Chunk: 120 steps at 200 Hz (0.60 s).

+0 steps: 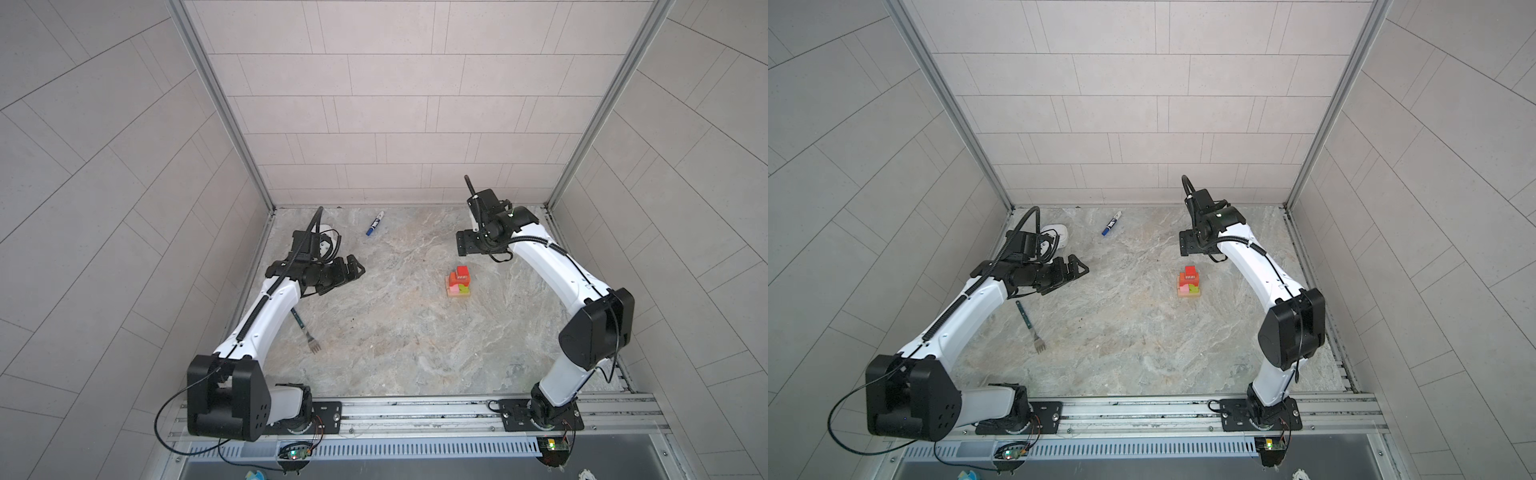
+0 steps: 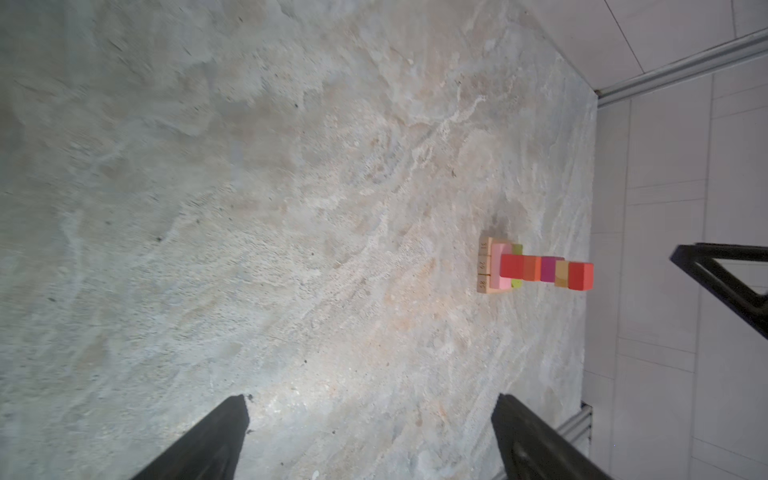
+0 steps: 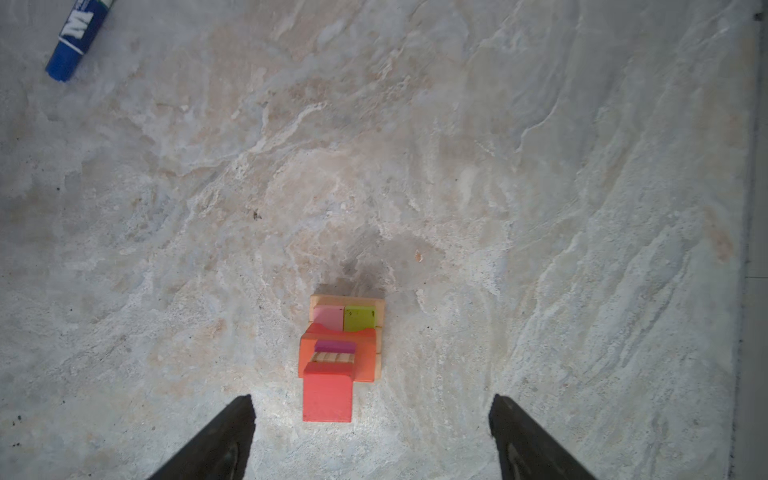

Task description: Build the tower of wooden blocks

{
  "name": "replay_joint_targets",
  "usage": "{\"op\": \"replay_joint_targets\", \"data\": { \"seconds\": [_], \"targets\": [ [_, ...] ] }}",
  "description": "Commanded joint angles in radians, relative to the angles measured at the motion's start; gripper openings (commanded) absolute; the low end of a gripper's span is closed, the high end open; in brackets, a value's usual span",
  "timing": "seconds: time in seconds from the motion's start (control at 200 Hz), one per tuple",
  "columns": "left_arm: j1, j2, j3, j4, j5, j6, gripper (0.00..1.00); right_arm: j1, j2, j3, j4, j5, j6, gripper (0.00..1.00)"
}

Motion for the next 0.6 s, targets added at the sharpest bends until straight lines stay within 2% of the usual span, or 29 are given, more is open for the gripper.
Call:
{"op": "replay_joint_targets", "data": {
  "seconds": [0.0,0.195,0.3,0.38,0.485,0.595],
  "targets": [
    [0.005,-0.038,0.005,0.022,-0.186,0.035,1.00,-0.040,-0.095,-0.083,0.075,0.059,-0.035,0.91],
    [0.006,-0.113,-0.143,0.309,-0.424,0.028,1.00,-0.103,-0.312,-0.394,0.377,0.135,-0.028,0.97],
    [0.007,-0.137,-0.233,0.493,-0.499,0.123,1.00,-0.137,-0.413,-0.528,0.496,0.204,-0.022,1.00],
    [0.007,-0.139,-0.297,0.603,-0.554,0.165,1.00,-0.163,-0.452,-0.601,0.550,0.247,-0.027,1.00],
    [0.007,-0.096,-0.360,0.753,-0.557,0.298,1.00,-0.191,-0.474,-0.695,0.642,0.288,-0.049,1.00],
    [0.013,-0.026,-0.411,0.893,-0.642,0.342,1.00,-0.221,-0.461,-0.768,0.713,0.325,-0.052,1.00]
  ]
}}
